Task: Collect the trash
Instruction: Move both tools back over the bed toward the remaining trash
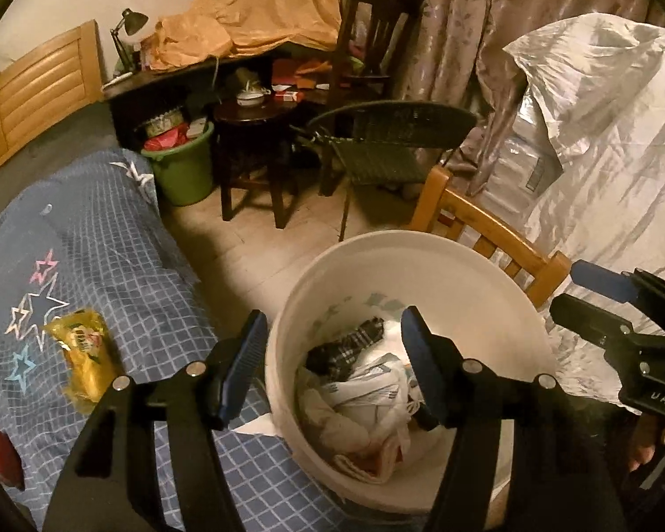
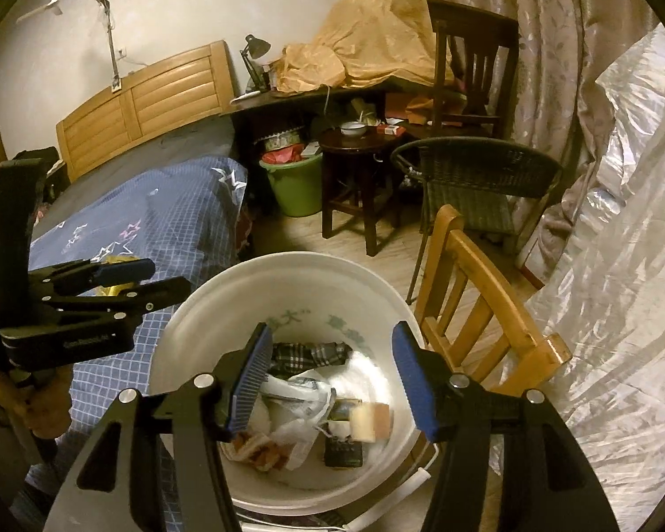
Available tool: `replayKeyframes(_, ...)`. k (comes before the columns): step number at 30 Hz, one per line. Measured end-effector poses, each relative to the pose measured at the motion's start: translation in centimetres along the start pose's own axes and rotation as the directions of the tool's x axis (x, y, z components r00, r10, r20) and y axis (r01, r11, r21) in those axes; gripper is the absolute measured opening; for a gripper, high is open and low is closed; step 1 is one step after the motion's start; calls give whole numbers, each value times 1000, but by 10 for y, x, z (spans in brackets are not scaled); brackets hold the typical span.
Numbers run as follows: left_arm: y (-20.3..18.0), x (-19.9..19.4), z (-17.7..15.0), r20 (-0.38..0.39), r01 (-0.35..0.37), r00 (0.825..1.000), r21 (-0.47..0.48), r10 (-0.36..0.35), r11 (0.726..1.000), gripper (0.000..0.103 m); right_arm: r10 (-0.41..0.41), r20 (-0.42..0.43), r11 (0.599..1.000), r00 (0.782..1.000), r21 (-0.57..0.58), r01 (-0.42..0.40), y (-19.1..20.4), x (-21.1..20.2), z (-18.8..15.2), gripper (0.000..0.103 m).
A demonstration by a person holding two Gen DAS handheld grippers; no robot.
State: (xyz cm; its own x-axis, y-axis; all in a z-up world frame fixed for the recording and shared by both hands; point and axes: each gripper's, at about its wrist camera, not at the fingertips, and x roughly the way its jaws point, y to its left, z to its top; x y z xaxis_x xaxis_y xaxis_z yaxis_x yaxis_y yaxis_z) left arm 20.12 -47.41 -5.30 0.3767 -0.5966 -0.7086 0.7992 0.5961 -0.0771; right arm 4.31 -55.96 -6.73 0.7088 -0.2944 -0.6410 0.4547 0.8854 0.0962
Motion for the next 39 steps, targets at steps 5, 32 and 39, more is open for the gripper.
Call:
replayKeyframes(5, 3, -16, -11, 48, -65, 997, 7, 65, 998, 65, 5, 8, 1000, 1000, 0, -5, 4, -1, -1, 58)
replayKeyframes(32, 222, -298, -274, 70, -622, 659, -508, 748, 596, 88, 549, -52, 828, 834, -104, -551, 273, 19, -103, 98)
replayKeyframes(39, 285, -358, -360, -104, -634, 601, -666, 793, 394, 91, 592, -260, 747, 763, -179, -640, 370, 54, -120, 98)
